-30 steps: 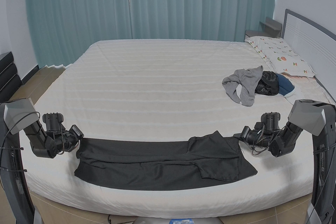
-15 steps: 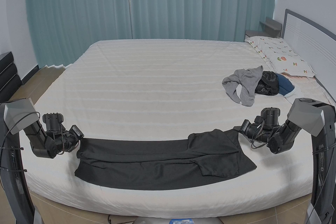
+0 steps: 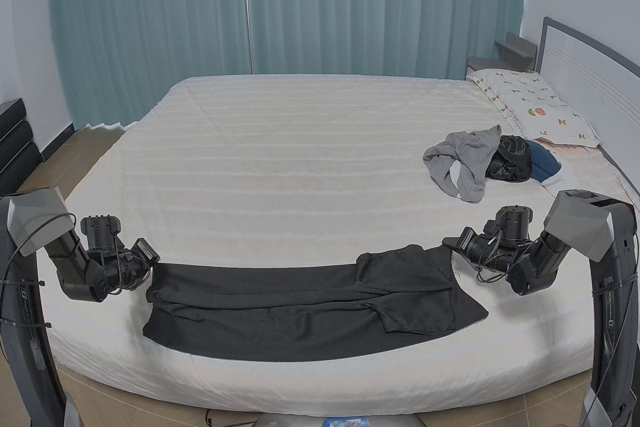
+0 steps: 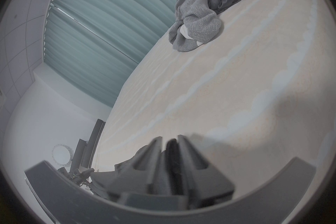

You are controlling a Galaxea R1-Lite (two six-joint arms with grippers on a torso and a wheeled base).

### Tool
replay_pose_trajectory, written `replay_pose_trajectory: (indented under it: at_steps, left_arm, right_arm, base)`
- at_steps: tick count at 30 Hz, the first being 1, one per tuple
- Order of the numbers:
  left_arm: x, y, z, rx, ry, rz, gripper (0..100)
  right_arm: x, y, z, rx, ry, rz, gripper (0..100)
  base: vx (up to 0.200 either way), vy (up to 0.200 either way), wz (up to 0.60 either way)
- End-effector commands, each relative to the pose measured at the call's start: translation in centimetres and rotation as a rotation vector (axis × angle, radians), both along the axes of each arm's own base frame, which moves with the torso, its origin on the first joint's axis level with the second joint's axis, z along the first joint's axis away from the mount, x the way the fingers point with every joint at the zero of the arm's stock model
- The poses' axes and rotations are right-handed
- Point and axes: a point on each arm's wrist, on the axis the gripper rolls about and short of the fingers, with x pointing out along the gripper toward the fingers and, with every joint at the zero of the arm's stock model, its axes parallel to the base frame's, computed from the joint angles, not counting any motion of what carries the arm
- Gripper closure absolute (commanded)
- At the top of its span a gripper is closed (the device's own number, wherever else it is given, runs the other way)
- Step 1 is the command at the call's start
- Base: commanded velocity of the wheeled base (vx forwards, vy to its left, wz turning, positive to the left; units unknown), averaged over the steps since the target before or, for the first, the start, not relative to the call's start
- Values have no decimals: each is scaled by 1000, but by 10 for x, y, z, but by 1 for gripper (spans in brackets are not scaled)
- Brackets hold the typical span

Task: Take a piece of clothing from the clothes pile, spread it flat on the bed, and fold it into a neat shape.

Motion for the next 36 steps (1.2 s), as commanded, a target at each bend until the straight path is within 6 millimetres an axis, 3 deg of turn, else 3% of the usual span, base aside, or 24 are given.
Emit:
replay_pose_trajectory:
  at_steps: [1,4,8,10,15,18,23,27,31,36]
  left_arm:
    - [0,0,1,-1,-1,0,0]
    - [0,0,1,0,-3,0,0]
    - [-2,0,10,-39,-18,32,0]
    - [-3,1,15,-54,-23,44,0]
    - [-28,-2,46,-93,-52,60,0]
    - [-41,-6,52,-95,-42,57,0]
    - [-71,-13,47,-105,34,56,0]
    - [-85,-15,40,-111,82,58,0]
    - [-99,-20,27,-104,107,48,0]
    - [-97,-31,9,-91,119,18,0]
  right_arm:
    - [-1,1,-4,0,9,3,0]
    - [-3,-3,8,19,-10,-9,0]
    - [-16,-7,40,132,-35,-58,0]
    - [-19,-6,44,139,-30,-59,0]
    - [-50,5,54,140,23,-38,0]
    - [-68,7,56,142,60,-39,0]
    - [-89,6,72,209,96,-71,0]
    - [-95,6,74,265,126,-95,0]
    - [-97,6,55,300,184,-115,0]
    - [-103,6,44,296,187,-113,0]
  base:
    - [0,0,0]
    - [0,0,0]
    - [0,0,0]
    - [0,0,0]
    - [-80,0,0]
    - [-200,0,0]
    - [-200,0,0]
    - [-100,0,0]
    - [0,0,0]
    - [0,0,0]
